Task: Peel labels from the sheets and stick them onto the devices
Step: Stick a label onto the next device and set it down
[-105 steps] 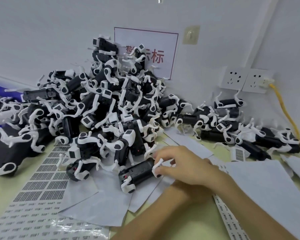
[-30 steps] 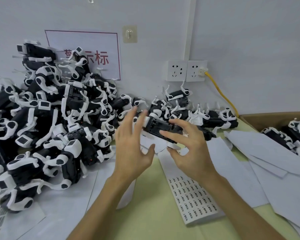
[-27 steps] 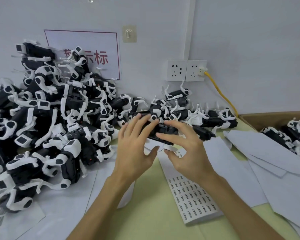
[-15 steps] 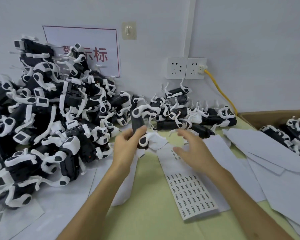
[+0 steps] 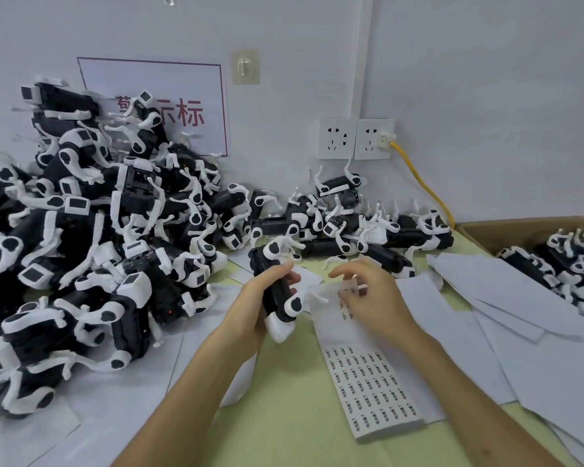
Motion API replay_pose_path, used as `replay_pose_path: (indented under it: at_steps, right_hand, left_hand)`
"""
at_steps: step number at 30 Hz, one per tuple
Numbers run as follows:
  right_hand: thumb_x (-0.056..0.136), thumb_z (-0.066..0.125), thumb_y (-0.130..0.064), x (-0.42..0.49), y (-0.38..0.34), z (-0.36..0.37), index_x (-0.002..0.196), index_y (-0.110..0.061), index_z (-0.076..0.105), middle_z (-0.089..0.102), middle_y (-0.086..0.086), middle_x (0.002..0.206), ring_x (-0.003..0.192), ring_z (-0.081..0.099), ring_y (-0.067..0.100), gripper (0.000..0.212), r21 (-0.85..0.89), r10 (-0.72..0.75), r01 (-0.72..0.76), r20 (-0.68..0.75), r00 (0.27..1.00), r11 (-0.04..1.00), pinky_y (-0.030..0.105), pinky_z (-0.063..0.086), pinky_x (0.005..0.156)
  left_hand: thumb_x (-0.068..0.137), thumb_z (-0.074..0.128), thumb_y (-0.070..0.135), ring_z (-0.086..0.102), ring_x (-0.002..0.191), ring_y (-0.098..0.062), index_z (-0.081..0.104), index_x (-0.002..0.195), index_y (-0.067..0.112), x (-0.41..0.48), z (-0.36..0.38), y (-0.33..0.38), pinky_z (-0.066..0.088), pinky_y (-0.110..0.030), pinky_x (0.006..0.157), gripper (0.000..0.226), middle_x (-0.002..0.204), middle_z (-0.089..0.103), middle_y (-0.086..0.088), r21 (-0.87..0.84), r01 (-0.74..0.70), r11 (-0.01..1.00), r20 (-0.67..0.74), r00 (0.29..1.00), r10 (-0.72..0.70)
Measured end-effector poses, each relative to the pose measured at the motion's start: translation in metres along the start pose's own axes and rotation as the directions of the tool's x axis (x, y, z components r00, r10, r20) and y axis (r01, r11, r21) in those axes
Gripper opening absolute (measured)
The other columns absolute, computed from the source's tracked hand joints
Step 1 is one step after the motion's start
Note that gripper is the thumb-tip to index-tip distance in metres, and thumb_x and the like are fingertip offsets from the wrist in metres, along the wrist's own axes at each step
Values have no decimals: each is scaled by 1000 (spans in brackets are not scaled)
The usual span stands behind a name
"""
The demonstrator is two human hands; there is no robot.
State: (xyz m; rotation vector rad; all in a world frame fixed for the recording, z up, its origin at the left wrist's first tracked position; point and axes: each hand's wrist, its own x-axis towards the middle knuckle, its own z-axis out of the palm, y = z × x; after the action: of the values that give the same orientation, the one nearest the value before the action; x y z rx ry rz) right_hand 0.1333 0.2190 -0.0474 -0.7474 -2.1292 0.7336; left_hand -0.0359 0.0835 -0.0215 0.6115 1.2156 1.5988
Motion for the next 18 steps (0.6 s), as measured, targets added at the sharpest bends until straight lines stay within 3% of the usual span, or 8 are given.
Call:
replay_pose_path:
  at_steps: [3,7,11,12,14,16,18]
  right_hand:
    - [85,72,6,3,-9,-4,98,-38,70,66,-16,111,91,66,5,46,141,12,5,-120,993,990,18,54,73]
    - [85,77,4,3,-18,-6,102,-26,71,71,-12,109,84,71,9,34,347,80,-9,-193,978,938,23,56,74]
    - [83,80,5,1,-26,-5,96,-18,73,73,-12,96,80,71,4,27,439,69,20,-187,980,898,19,55,77]
    - [83,80,4,0,-28,-5,94,-19,73,73,-13,94,79,71,4,27,447,66,21,-178,982,894,20,55,76]
    - [84,80,1,-1,-30,-3,92,-23,74,74,-14,92,79,71,6,26,419,55,22,-170,984,908,23,56,74]
    - [85,80,-5,-1,-31,-2,93,-26,76,74,-13,93,85,71,8,23,320,15,49,-193,981,946,26,56,76]
    - [86,81,-8,-1,-31,-1,98,-22,79,71,-11,101,98,67,7,19,191,-74,114,-206,976,975,21,52,82]
  left_hand:
    - [69,83,43,68,109,-24,79,108,15,-4,-2,1,50,-35,87,48,133,71,-7,36,12,999,117,993,-16]
    - [76,79,39,67,114,-28,75,122,17,-10,0,2,46,-47,108,51,134,69,-9,49,14,999,306,951,-28]
    - [74,77,44,59,94,-20,79,117,22,-17,7,4,49,-25,74,48,105,64,-7,90,-10,996,285,958,-17]
    - [77,76,41,64,89,-15,80,116,22,-17,8,4,51,-21,71,44,102,70,-1,85,-14,996,298,954,-13]
    - [85,71,35,71,100,-11,78,122,20,-17,8,4,54,-18,79,40,121,75,4,83,-22,996,321,947,-6]
    - [89,67,31,70,116,-17,75,128,18,-15,8,3,55,-20,86,42,135,71,-4,62,-33,998,325,945,12]
    - [84,73,31,71,117,-20,75,127,17,-14,7,3,56,-22,85,45,133,71,-9,22,-44,999,308,951,35]
